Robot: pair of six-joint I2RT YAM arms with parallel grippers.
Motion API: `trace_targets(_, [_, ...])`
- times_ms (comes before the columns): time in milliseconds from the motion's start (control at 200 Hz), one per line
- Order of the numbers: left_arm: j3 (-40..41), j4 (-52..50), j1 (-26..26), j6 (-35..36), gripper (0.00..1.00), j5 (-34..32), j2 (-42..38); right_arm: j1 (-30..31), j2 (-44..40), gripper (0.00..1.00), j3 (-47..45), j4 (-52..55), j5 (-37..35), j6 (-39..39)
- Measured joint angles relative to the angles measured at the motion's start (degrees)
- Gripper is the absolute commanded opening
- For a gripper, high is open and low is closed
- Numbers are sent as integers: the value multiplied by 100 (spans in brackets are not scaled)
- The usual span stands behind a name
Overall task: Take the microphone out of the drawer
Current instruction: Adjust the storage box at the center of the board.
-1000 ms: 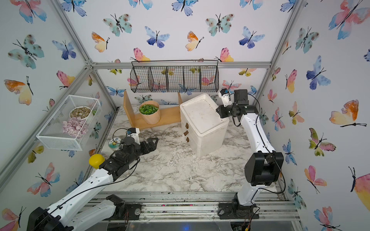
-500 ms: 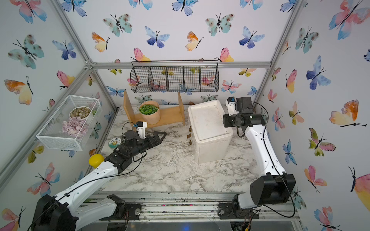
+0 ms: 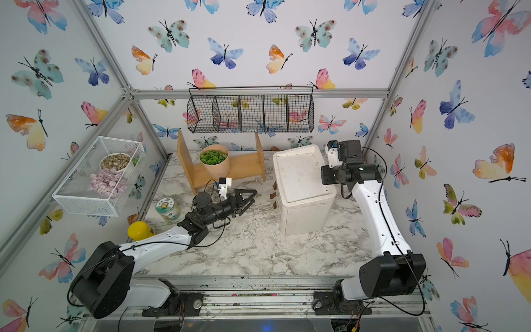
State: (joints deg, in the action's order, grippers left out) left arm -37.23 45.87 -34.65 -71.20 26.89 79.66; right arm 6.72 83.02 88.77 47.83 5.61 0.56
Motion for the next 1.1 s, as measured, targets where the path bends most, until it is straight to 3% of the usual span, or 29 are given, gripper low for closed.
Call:
trace_targets(265, [-146,1038,-149,-413,59,2,780,0,0,7,-13,-24,50,-39])
trace_targets(1101, [-1338,2166,-260,-1141,58,2,2699,-31,-50,7,-140,-177,238,-101])
